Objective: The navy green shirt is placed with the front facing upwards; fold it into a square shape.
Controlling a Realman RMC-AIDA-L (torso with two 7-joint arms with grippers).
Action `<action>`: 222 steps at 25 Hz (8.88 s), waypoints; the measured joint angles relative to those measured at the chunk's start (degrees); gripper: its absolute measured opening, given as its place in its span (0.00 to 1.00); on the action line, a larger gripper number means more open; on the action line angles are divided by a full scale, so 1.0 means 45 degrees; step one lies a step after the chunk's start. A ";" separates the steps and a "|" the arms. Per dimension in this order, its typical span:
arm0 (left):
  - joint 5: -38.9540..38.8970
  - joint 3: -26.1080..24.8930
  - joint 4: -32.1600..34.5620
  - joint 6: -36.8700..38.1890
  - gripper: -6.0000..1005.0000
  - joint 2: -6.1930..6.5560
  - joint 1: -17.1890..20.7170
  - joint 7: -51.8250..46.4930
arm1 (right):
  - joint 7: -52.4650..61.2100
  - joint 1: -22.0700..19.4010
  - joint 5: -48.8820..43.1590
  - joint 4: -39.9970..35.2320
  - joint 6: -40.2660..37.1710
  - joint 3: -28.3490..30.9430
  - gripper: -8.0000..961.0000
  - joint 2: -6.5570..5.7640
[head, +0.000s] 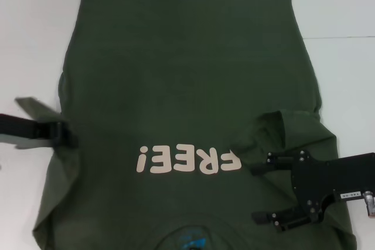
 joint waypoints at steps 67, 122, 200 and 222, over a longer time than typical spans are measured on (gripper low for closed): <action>-0.2086 0.0485 -0.4866 -0.3090 0.90 0.0478 -0.0522 0.1134 | 0.0410 -0.0170 0.0020 -0.0989 -0.0611 0.0990 0.95 -0.0002; -0.5463 0.0660 -0.4679 0.3612 0.90 0.0596 0.0551 1.1038 | 0.6208 -0.3315 -0.0302 -0.6238 -0.2869 0.3892 0.95 -0.0220; -0.5563 0.0654 -0.5234 0.3060 0.86 0.0302 0.0316 1.1459 | 1.7681 0.1916 -0.8828 -0.2805 -0.1172 -0.2217 0.55 -0.0162; -0.5723 -0.0092 -0.5234 0.2886 0.84 0.0324 0.0315 1.1129 | 1.6744 0.1415 -0.8562 -0.3490 -0.1104 -0.1795 0.06 -0.0080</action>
